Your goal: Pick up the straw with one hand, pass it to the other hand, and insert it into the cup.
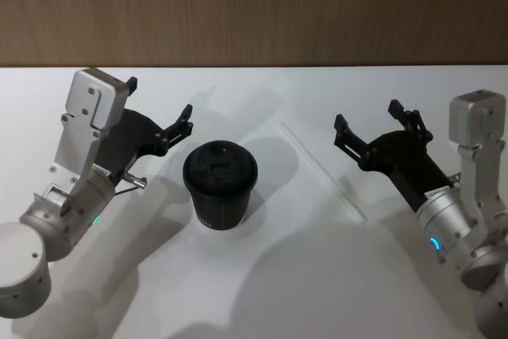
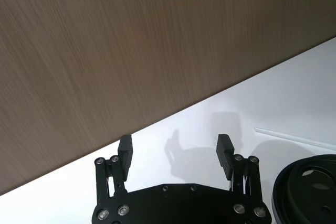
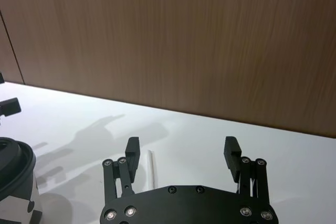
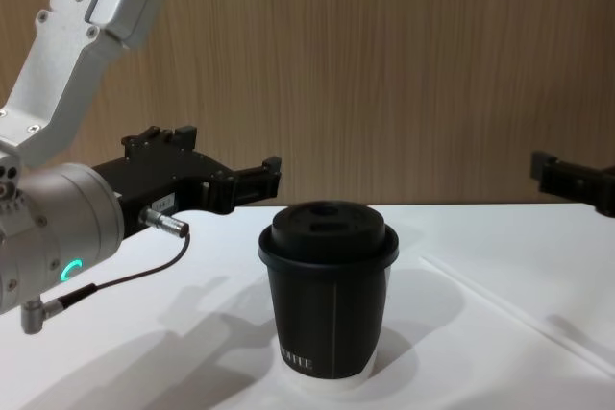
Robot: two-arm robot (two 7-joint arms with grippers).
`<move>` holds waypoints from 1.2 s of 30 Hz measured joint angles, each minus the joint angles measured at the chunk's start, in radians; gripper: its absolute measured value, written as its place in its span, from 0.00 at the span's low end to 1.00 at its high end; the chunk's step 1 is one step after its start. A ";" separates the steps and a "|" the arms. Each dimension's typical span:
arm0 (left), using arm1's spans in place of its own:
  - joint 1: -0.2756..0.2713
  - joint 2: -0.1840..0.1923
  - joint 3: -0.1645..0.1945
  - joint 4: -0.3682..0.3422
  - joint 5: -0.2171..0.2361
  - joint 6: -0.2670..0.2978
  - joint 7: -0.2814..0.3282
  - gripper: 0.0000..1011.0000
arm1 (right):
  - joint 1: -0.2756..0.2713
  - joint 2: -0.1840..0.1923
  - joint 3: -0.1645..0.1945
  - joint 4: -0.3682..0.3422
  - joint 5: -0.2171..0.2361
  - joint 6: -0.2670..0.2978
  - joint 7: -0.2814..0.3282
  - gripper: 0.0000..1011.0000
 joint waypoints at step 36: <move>0.000 0.000 0.000 0.000 0.000 0.000 0.000 0.99 | 0.058 0.147 0.041 0.039 0.024 0.305 0.166 0.99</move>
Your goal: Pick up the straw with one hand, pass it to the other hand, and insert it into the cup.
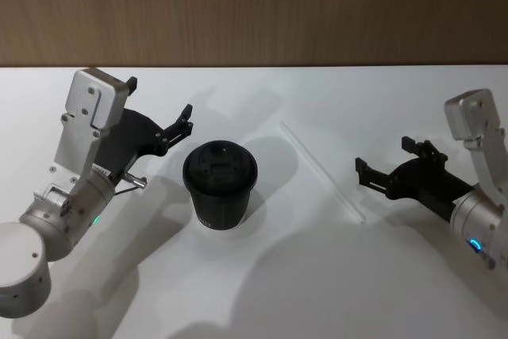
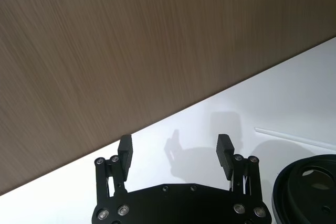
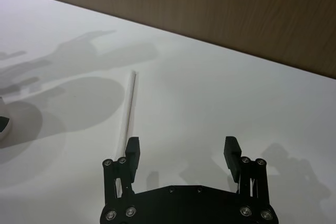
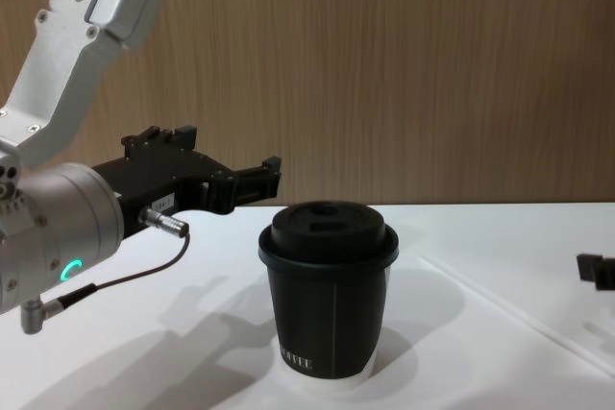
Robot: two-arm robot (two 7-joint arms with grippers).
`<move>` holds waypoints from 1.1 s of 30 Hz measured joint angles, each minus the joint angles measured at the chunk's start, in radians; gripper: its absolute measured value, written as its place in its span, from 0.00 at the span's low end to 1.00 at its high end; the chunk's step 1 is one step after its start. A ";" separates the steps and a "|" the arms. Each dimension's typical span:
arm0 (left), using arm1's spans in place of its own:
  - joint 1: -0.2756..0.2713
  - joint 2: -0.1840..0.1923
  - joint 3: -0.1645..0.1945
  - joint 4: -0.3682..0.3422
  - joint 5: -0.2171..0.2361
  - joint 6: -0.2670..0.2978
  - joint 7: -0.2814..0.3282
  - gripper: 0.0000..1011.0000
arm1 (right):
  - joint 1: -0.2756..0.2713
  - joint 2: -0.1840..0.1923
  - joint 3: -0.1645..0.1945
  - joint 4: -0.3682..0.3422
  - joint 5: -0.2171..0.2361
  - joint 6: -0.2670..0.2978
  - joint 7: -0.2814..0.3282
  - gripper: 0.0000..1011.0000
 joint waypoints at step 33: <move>0.000 0.000 0.000 0.000 0.000 0.000 0.000 0.99 | -0.012 0.049 -0.034 -0.061 0.000 0.072 0.078 0.99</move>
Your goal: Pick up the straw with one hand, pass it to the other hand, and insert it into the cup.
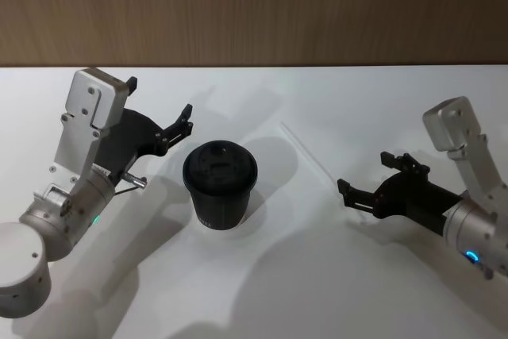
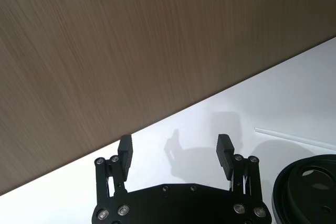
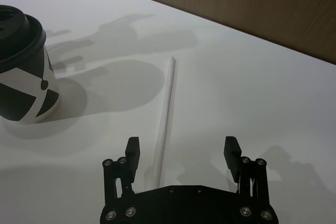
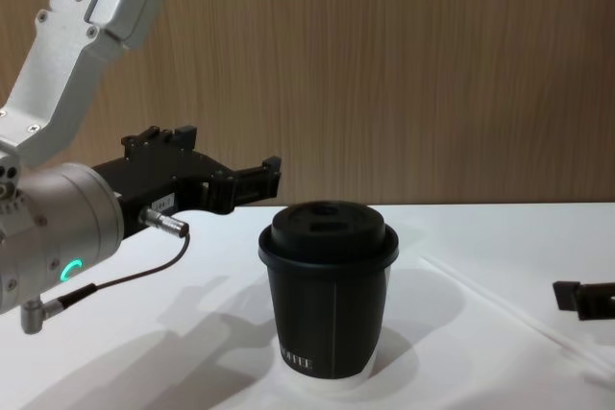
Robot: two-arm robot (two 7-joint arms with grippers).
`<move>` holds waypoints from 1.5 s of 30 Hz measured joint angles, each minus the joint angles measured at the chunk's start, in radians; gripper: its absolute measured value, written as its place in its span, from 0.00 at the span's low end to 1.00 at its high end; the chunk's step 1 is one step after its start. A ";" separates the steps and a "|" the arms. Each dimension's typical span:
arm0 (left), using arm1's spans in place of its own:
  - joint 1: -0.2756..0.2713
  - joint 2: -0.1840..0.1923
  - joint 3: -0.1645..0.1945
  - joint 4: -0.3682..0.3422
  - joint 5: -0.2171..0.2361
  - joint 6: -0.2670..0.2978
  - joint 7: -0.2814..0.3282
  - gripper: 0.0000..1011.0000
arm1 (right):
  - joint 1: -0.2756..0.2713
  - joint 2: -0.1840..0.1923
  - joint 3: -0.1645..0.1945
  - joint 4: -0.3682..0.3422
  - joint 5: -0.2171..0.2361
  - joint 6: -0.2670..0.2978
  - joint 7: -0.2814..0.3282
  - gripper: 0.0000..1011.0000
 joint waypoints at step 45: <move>0.000 0.000 0.000 0.000 0.000 0.000 0.000 0.99 | 0.013 -0.066 -0.047 0.053 -0.027 0.024 -0.008 0.99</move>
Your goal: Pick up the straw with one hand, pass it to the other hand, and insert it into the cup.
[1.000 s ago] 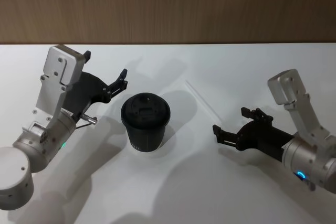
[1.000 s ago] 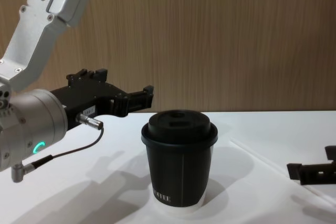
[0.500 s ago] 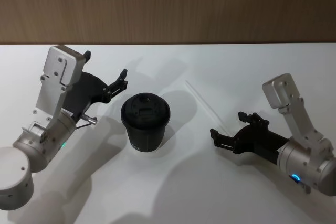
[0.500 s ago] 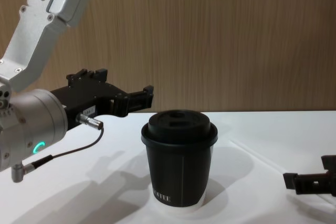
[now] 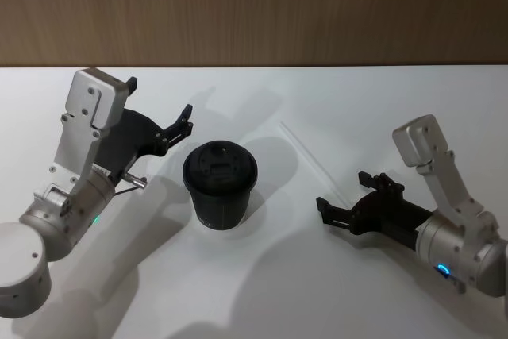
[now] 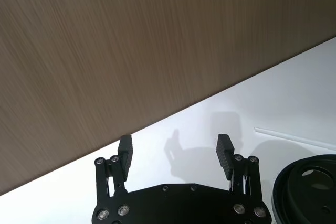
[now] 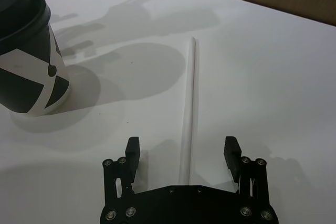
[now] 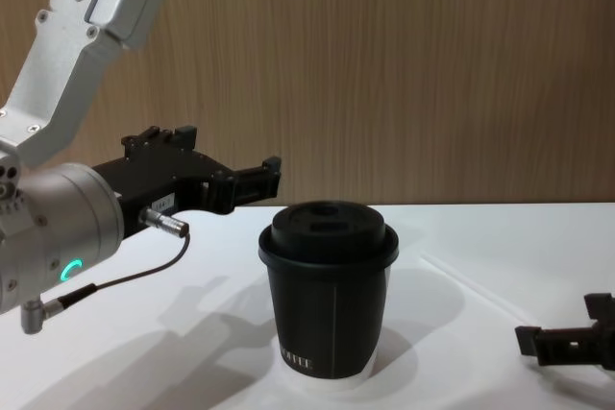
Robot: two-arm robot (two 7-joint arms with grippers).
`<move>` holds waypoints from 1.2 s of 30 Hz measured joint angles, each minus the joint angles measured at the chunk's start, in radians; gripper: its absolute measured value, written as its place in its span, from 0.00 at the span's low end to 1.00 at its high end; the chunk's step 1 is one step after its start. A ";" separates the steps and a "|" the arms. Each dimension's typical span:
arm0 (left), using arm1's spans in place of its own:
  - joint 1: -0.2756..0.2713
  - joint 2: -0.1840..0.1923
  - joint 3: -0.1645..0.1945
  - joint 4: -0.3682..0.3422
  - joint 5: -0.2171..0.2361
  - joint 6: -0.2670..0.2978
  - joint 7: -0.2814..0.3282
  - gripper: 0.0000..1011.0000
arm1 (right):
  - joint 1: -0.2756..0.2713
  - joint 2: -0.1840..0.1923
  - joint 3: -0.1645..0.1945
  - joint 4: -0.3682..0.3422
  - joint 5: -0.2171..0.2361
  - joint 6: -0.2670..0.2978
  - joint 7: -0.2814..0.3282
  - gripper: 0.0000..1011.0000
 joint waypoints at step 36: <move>0.000 0.000 0.000 0.000 0.000 0.000 0.000 0.99 | 0.003 -0.014 -0.009 0.018 -0.003 0.009 0.007 0.22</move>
